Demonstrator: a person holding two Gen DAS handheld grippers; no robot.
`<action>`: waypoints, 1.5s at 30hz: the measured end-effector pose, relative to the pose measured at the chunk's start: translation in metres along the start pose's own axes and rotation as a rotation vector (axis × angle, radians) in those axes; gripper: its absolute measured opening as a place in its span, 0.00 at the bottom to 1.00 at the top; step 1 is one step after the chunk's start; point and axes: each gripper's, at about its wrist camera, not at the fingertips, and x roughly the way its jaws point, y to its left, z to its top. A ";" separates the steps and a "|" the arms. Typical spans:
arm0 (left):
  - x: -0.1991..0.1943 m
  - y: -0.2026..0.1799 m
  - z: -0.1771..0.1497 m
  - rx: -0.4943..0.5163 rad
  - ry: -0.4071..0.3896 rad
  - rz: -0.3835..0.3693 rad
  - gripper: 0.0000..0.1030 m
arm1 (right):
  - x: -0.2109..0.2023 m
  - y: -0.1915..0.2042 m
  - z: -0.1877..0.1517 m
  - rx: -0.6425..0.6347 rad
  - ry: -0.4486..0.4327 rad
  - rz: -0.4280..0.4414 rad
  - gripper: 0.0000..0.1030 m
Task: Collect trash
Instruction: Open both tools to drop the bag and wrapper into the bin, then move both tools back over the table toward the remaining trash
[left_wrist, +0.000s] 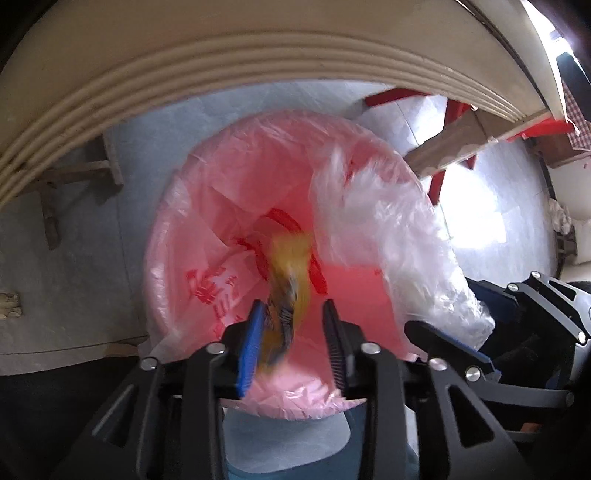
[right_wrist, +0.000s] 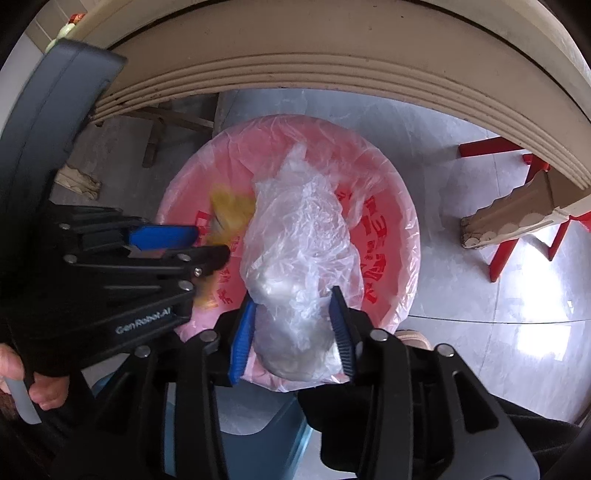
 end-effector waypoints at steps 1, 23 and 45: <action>-0.001 0.001 0.000 0.000 -0.006 0.006 0.48 | 0.000 0.000 0.000 0.004 0.000 0.005 0.42; -0.065 0.024 -0.008 -0.047 -0.165 0.145 0.79 | -0.036 0.004 0.003 0.019 -0.092 -0.015 0.66; -0.273 0.016 -0.046 -0.042 -0.539 0.199 0.93 | -0.206 0.046 0.012 -0.065 -0.460 -0.012 0.84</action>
